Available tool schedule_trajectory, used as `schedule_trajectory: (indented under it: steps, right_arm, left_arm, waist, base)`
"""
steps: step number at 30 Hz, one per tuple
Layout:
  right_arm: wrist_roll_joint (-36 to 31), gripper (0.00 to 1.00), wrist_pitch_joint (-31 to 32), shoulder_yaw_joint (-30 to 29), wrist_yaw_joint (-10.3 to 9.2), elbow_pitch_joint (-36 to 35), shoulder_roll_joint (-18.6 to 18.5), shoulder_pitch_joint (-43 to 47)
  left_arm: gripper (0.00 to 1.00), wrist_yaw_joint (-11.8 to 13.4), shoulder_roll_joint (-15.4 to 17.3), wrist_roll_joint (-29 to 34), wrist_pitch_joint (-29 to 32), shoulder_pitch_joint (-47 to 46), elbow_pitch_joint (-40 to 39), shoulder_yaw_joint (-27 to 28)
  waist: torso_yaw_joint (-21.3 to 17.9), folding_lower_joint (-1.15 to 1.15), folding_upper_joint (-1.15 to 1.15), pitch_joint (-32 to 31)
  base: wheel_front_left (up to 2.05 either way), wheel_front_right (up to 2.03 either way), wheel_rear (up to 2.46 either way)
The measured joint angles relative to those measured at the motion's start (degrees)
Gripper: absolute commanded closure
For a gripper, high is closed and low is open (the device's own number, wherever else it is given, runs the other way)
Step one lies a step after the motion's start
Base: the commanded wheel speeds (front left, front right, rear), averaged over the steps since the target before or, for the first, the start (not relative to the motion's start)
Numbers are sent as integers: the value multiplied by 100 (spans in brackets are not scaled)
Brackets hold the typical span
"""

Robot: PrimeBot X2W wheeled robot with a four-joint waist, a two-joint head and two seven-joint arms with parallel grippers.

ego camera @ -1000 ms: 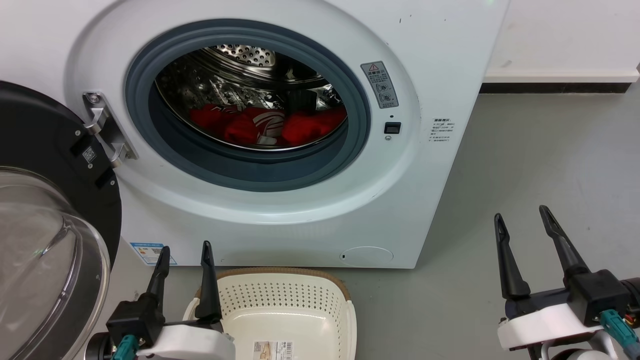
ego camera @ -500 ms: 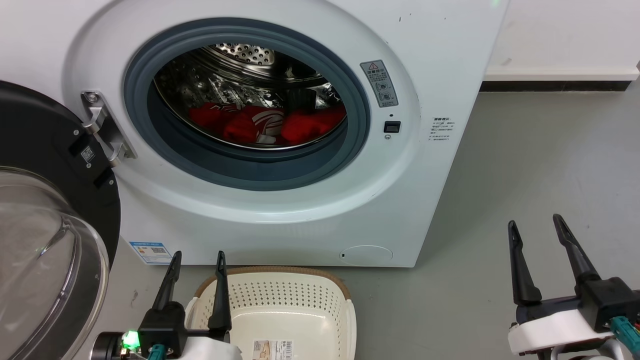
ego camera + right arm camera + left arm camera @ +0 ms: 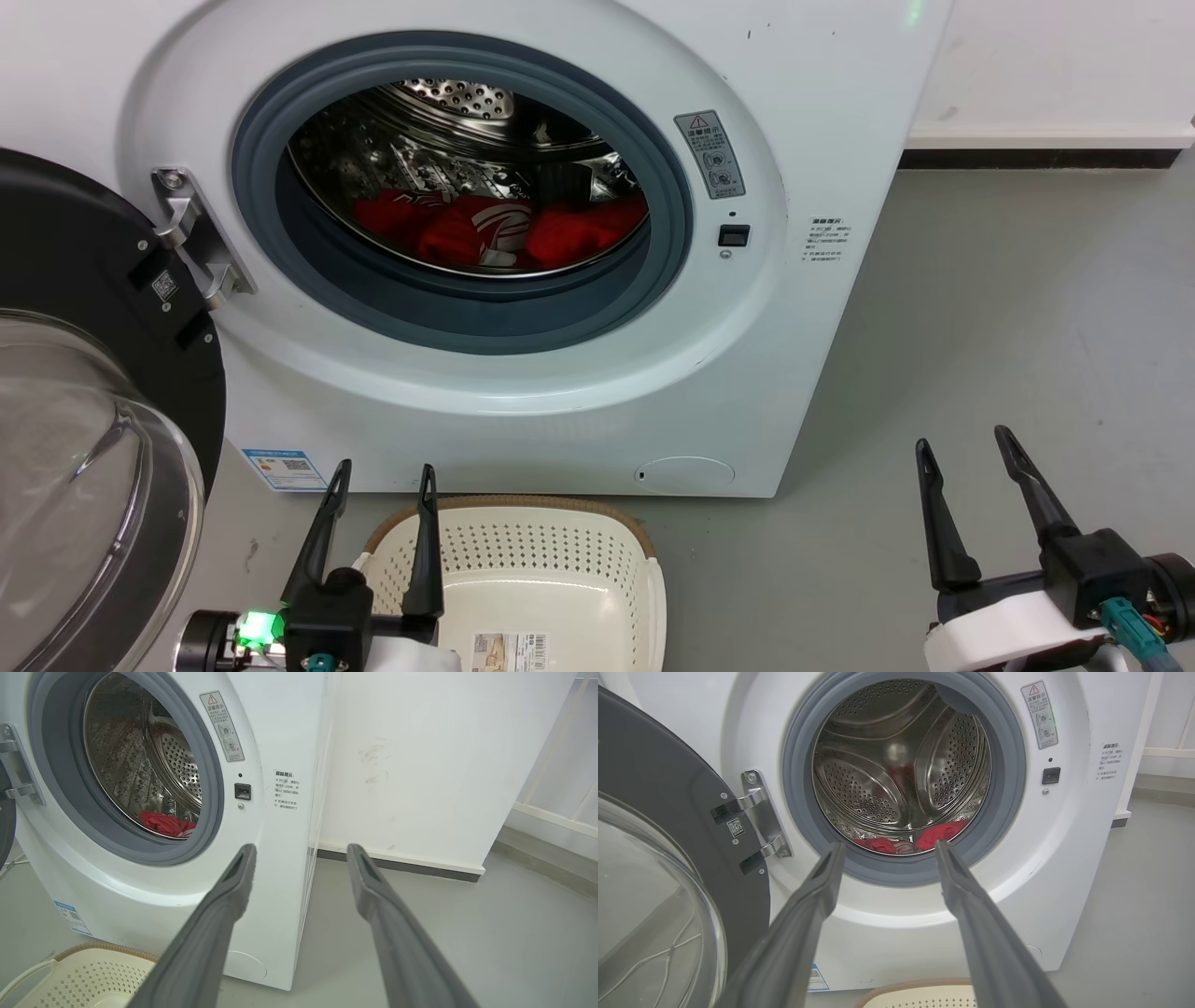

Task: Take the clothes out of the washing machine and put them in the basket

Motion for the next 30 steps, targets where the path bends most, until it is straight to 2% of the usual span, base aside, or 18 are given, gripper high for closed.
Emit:
schedule_trajectory:
  steps: [6,18,23,30]
  right_arm:
    - [-8,0,0,-11,0,40,0,-3]
    - [0,0,0,-2,0,43,0,-4]
    - [0,0,0,-52,0,34,-1,-10]
    - [205,0,0,-38,0,-92,-1,-259]
  left_arm:
    - [0,9,-11,-59,-1,1,-24,41]
    - [0,-133,-34,-94,-1,23,-11,112]
    - [0,-434,-130,-322,-8,64,330,218]
    - [0,-923,-64,-342,-7,-256,769,386]
  waist:
    - [-2,0,0,-7]
    - [-38,0,0,-36]
    - [-89,0,0,46]
    - [-258,0,0,466]
  base:
    - [0,0,0]
    - [0,0,0]
    - [0,0,0]
    - [0,0,0]
